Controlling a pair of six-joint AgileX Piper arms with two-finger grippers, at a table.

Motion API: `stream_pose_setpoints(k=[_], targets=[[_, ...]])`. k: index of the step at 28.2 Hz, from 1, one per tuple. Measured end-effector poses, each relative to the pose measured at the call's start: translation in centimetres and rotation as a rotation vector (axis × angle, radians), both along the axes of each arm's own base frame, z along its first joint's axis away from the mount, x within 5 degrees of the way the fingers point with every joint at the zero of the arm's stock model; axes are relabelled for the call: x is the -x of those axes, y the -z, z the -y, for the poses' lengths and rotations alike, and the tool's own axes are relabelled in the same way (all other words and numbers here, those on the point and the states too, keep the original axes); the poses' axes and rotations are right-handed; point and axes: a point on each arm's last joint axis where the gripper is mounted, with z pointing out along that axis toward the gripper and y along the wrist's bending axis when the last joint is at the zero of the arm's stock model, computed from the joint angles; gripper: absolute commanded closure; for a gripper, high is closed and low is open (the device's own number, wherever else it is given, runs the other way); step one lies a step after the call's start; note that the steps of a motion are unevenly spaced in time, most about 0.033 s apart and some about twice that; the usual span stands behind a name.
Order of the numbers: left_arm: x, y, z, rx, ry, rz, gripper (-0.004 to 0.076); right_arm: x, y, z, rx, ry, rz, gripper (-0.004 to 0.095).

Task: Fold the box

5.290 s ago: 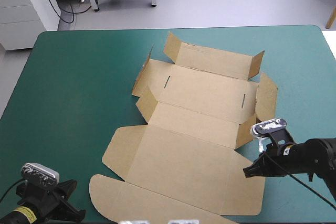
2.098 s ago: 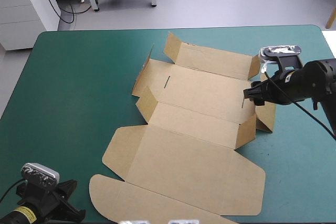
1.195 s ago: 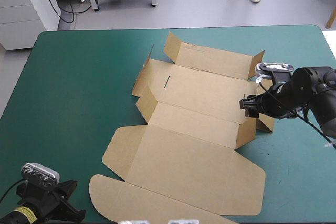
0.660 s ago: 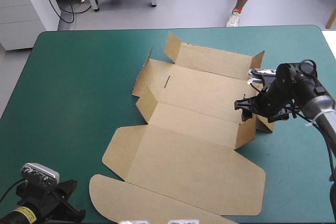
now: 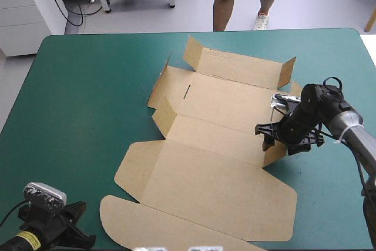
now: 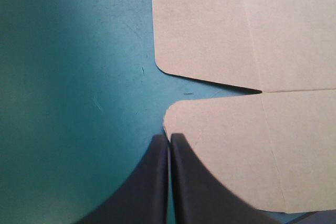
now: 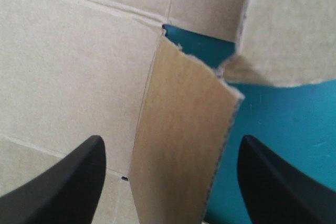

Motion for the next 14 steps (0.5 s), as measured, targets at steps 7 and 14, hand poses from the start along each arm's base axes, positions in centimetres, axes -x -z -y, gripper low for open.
stream_pose_setpoints(k=[7,14], targets=[[0.00,0.00,0.00,0.000,0.000,0.000,0.0731,-0.34,-0.01,-0.05,-0.008,0.012,0.034,0.0627],[0.00,0.00,0.00,0.000,0.000,0.000,0.0731,-0.33,-0.03,-0.15,-0.020,0.017,0.032,0.0928]])
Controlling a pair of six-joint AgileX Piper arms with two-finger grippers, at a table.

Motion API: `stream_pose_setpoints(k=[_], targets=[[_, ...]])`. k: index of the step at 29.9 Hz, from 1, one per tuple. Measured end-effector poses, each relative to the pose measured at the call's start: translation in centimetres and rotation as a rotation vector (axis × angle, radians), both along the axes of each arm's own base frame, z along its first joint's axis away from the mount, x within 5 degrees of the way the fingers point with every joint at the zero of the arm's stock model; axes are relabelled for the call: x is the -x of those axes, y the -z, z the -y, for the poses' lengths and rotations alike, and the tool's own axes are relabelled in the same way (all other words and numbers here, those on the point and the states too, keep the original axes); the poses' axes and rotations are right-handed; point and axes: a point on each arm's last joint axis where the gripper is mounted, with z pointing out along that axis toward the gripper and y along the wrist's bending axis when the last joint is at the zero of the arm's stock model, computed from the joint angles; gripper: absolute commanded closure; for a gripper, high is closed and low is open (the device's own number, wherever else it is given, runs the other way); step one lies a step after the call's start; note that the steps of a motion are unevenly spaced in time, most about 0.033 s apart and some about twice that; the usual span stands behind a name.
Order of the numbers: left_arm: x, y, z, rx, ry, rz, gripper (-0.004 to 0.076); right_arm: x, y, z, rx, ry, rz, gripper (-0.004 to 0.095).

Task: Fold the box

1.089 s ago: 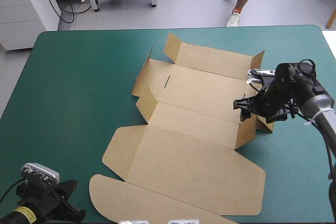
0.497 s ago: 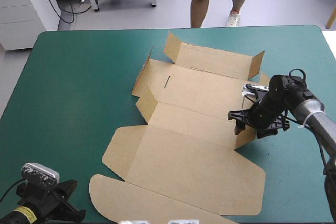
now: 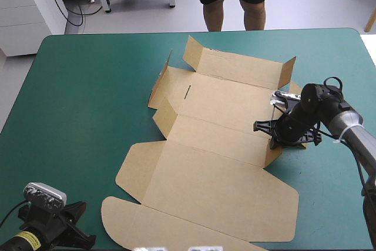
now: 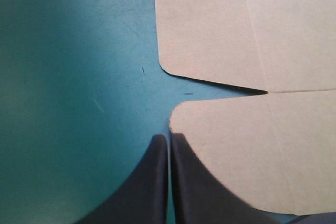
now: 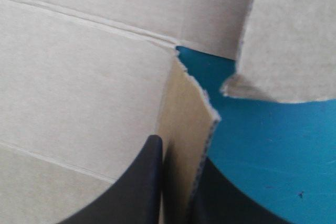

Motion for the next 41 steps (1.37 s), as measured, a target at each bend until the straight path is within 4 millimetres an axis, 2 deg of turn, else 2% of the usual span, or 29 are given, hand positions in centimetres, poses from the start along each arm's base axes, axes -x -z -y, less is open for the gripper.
stream_pose_setpoints(k=[14,18,24,30,34,41], targets=[[0.0,0.0,0.0,0.000,0.000,0.000,0.0731,-0.4,-0.5,0.1,0.030,-0.069,0.018,0.0928],[0.0,0.0,0.0,0.000,0.000,0.000,0.0731,-1.8,-1.8,0.1,0.059,-0.117,0.026,0.0927],[0.0,0.0,0.0,0.000,0.000,0.000,0.0731,-5.5,-3.2,-0.9,0.073,-0.237,0.110,0.0924],[0.0,0.0,0.0,0.000,0.000,0.000,0.0731,-8.7,-3.1,-3.8,0.109,-0.434,0.179,0.0924],[0.0,0.0,0.0,0.000,0.000,0.000,0.0731,-10.4,-3.2,-6.5,0.137,-0.590,0.239,0.0924],[0.0,0.0,0.0,0.000,0.000,0.000,0.0731,-11.4,-3.6,-12.4,0.209,-0.928,0.363,0.0924]])
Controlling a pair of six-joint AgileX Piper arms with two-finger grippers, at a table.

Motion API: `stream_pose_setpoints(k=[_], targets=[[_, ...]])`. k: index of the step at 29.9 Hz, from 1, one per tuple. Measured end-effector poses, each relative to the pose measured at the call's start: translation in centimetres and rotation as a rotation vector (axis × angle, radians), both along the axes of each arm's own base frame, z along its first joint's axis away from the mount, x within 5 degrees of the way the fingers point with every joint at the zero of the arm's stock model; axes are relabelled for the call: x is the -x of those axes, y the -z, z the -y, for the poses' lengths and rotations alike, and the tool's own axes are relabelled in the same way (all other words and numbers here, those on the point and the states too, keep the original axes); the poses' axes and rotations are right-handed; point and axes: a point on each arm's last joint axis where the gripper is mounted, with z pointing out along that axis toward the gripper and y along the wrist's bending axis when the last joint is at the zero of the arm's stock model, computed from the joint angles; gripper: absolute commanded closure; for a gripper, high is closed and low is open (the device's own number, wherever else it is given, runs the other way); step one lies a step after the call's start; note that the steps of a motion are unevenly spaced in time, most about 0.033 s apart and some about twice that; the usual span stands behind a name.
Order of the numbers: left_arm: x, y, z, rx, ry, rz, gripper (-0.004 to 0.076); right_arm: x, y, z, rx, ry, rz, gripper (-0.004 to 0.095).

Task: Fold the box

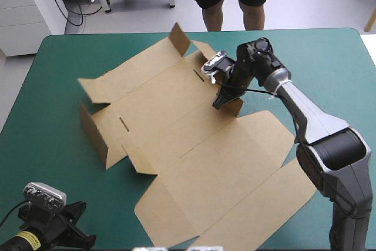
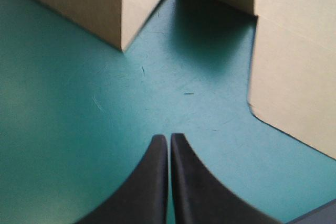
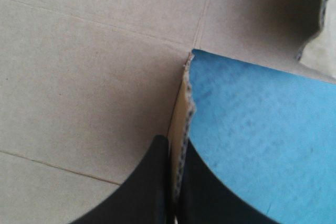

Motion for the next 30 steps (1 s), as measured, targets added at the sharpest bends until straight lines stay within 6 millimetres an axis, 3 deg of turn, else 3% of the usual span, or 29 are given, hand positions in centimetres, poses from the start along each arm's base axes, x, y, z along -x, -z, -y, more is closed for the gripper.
stream_pose_setpoints(k=[8,16,23,30], targets=[[0.0,0.0,0.0,0.000,0.000,0.000,0.0731,0.8,-0.2,-5.7,0.038,-0.323,0.127,0.0924],[0.0,0.0,0.0,0.000,0.000,0.000,0.0731,1.5,-0.6,-8.7,0.065,-0.550,0.274,0.0929],[0.0,0.0,0.0,0.000,0.000,0.000,0.0731,3.0,0.1,-11.8,0.071,-0.715,0.325,0.0930],[0.0,0.0,0.0,0.000,0.000,0.000,0.0731,3.7,1.0,-13.3,0.031,-0.806,0.320,0.0930]])
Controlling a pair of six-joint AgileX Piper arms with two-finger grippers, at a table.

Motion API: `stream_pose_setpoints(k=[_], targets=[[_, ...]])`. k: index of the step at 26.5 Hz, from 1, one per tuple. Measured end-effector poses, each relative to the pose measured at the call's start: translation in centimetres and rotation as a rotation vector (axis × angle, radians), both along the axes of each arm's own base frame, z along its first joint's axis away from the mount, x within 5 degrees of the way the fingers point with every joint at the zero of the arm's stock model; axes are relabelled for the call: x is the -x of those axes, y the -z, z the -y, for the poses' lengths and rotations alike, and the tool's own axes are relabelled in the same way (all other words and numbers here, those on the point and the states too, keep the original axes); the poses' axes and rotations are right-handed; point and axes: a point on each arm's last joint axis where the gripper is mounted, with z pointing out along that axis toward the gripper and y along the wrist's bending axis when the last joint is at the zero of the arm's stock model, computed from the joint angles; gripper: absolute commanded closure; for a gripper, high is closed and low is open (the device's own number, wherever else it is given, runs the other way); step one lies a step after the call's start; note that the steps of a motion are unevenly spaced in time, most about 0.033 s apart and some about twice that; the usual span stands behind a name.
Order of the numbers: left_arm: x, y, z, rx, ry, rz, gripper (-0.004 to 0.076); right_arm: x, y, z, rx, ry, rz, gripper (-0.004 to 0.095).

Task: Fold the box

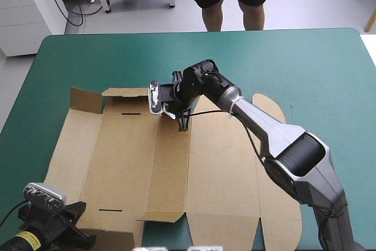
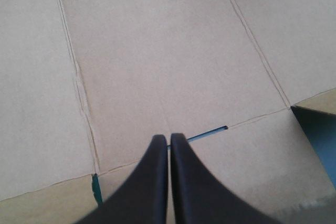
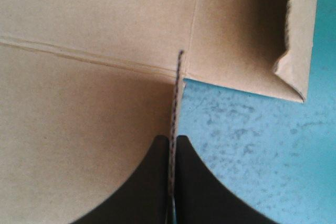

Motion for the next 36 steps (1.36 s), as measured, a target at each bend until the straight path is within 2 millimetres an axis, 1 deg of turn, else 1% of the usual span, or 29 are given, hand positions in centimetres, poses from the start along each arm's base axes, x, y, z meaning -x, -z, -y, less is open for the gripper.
stream_pose_setpoints(k=[5,21,23,25,27,28,32,34,36], targets=[[0.0,0.0,0.0,0.000,0.000,0.000,0.0731,-0.1,0.4,-0.2,0.000,-0.026,0.001,0.0929],[0.0,0.0,0.0,0.000,0.000,0.000,0.0731,-0.2,0.3,-0.5,-0.031,-0.021,0.016,0.0917],[0.0,0.0,0.0,0.000,0.000,0.000,0.0731,-0.2,0.3,-0.6,-0.037,-0.013,0.014,0.0881],[0.0,0.0,0.0,0.000,0.000,0.000,0.0731,-0.2,0.3,-0.7,-0.040,0.007,0.010,0.0809],[0.0,0.0,0.0,0.000,0.000,0.000,0.0731,-0.2,0.4,-0.7,-0.040,0.033,0.006,0.0713],[0.0,0.0,0.0,0.000,0.000,0.000,0.0731,-0.2,0.4,-0.6,-0.041,0.048,0.002,0.0639],[0.0,0.0,0.0,0.000,0.000,0.000,0.0731,-0.3,0.1,-0.3,-0.033,0.095,0.009,0.0627],[0.0,0.0,0.0,0.000,0.000,0.000,0.0731,-0.5,-1.0,0.6,-0.003,0.147,0.054,0.0627],[0.0,0.0,0.0,0.000,0.000,0.000,0.0731,-1.0,-2.7,2.3,-0.017,0.236,0.083,0.0627]])
